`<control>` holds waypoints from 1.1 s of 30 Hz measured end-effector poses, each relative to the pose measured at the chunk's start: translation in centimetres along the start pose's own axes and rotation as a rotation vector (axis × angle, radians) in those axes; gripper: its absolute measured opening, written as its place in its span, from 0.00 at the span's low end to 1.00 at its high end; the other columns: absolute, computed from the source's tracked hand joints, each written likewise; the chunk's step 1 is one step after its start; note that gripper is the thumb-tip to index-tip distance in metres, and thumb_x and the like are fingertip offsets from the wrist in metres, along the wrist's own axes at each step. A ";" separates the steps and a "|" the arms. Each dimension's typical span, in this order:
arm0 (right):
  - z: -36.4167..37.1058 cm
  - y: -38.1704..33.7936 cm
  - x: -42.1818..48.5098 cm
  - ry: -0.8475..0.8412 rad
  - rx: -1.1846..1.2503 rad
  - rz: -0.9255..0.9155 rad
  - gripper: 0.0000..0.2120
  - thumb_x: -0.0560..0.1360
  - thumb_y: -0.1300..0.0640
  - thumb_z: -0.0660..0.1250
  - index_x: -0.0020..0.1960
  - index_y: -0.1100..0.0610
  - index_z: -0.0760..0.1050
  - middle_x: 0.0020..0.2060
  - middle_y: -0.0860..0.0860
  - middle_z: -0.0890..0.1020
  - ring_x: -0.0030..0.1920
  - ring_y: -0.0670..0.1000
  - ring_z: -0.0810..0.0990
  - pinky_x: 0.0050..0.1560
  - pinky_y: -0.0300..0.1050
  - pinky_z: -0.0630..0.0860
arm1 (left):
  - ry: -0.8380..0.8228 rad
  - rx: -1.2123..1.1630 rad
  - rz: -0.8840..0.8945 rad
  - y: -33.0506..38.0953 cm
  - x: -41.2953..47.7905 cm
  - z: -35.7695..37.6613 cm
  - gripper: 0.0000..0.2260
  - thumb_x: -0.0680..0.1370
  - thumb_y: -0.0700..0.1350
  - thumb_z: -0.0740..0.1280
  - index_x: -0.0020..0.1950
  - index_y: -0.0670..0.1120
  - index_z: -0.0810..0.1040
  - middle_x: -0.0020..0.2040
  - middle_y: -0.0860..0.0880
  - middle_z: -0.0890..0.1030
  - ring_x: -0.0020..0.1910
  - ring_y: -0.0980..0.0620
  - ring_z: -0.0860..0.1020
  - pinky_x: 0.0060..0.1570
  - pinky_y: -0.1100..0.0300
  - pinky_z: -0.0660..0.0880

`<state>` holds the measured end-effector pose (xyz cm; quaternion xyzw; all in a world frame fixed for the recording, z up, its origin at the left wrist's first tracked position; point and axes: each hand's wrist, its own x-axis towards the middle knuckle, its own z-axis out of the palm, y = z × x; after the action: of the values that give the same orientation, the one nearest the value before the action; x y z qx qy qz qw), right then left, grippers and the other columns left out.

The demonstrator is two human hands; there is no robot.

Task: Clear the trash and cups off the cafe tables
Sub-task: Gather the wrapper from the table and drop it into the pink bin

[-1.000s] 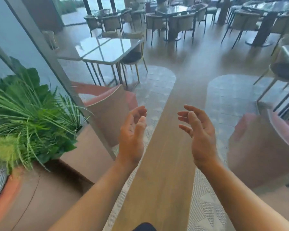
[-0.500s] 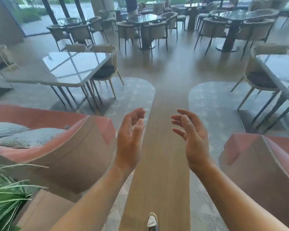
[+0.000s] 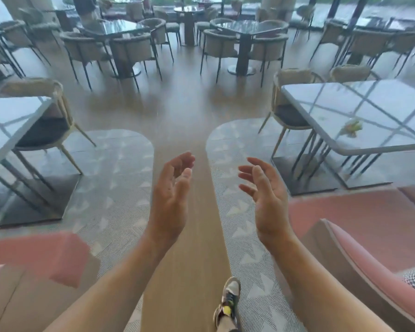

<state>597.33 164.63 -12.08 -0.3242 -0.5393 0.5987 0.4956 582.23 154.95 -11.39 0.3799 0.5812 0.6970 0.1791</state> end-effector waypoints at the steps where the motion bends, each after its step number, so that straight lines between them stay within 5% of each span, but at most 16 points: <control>1: -0.4 0.4 2.1 0.016 -0.011 -0.006 0.16 0.79 0.47 0.63 0.62 0.51 0.80 0.54 0.51 0.86 0.57 0.51 0.84 0.57 0.47 0.80 | -0.018 -0.003 -0.004 -0.9 1.9 1.2 0.13 0.81 0.50 0.62 0.64 0.56 0.78 0.61 0.59 0.84 0.66 0.56 0.80 0.70 0.38 0.74; 15: -6.8 2.3 31.8 0.189 -0.128 -0.055 0.23 0.77 0.38 0.65 0.65 0.50 0.79 0.55 0.48 0.86 0.59 0.53 0.84 0.60 0.51 0.80 | -0.243 -0.117 -0.013 -9.4 27.5 20.7 0.15 0.79 0.53 0.63 0.65 0.55 0.77 0.63 0.53 0.83 0.66 0.54 0.80 0.68 0.45 0.77; 19: -8.5 3.1 38.3 0.250 -0.140 -0.057 0.23 0.78 0.39 0.65 0.66 0.51 0.79 0.56 0.50 0.86 0.60 0.57 0.84 0.63 0.59 0.80 | -0.300 -0.145 -0.007 -12.0 34.1 25.3 0.13 0.80 0.54 0.63 0.64 0.60 0.78 0.63 0.54 0.83 0.66 0.52 0.80 0.69 0.41 0.76; 28: -10.9 6.3 53.9 0.459 -0.154 -0.084 0.14 0.82 0.46 0.63 0.63 0.49 0.79 0.53 0.45 0.86 0.56 0.46 0.84 0.55 0.42 0.81 | -0.543 -0.201 0.022 -18.8 49.5 36.2 0.13 0.80 0.53 0.63 0.61 0.70 0.79 0.62 0.57 0.84 0.66 0.52 0.80 0.67 0.39 0.77; 33: -11.6 7.5 61.6 0.610 -0.182 -0.100 0.16 0.82 0.45 0.64 0.65 0.50 0.79 0.56 0.47 0.86 0.59 0.49 0.84 0.58 0.47 0.80 | -0.716 -0.228 -0.001 -21.2 57.2 41.2 0.13 0.80 0.54 0.62 0.62 0.67 0.79 0.63 0.58 0.83 0.66 0.55 0.80 0.65 0.50 0.79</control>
<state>587.81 226.98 -12.71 -0.5045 -0.4325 0.3982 0.6323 571.51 227.81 -11.62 0.5768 0.4008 0.5800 0.4125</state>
